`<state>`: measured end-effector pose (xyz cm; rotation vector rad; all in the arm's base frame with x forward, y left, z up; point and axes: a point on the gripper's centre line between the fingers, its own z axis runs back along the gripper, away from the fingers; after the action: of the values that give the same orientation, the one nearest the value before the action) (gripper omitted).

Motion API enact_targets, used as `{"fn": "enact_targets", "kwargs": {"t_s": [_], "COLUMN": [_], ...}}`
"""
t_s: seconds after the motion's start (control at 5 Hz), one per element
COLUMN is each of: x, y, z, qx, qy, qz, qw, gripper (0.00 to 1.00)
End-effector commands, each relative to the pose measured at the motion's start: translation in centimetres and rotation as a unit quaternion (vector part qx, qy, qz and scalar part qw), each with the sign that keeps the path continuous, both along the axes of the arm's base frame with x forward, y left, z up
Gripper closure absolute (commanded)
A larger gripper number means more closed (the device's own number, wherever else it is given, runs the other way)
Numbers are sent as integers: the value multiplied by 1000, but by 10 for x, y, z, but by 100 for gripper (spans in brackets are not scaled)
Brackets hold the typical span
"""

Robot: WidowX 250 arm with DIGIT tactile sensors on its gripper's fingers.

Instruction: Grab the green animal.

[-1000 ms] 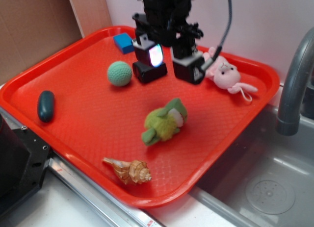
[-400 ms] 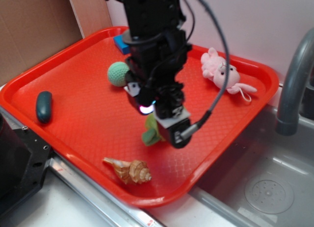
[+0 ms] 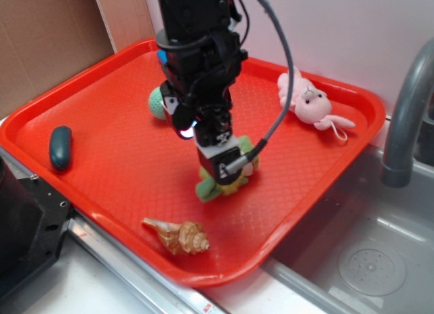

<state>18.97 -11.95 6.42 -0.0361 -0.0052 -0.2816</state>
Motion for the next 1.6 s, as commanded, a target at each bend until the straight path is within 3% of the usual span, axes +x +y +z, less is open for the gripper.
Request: {"fn": "enact_targets", "kwargs": {"t_s": [0.0, 0.2, 0.4, 0.6, 0.8, 1.0, 1.2, 1.4], "x": [17, 30, 42, 37, 27, -26, -47, -65], "y": [-23, -21, -12, -4, 7, 0, 41, 79], "z": [-23, -28, -19, -5, 26, 51, 91, 111], "qx": [-12, -18, -7, -16, -8, 6, 15, 8], "qy": [40, 56, 49, 46, 7, -24, -48, -48], "qz": [-42, -50, -51, -61, -71, -59, 8, 83], "qw": [998, 997, 997, 997, 997, 998, 999, 995], "gripper": [0, 0, 100, 100, 100, 100, 100, 100]}}
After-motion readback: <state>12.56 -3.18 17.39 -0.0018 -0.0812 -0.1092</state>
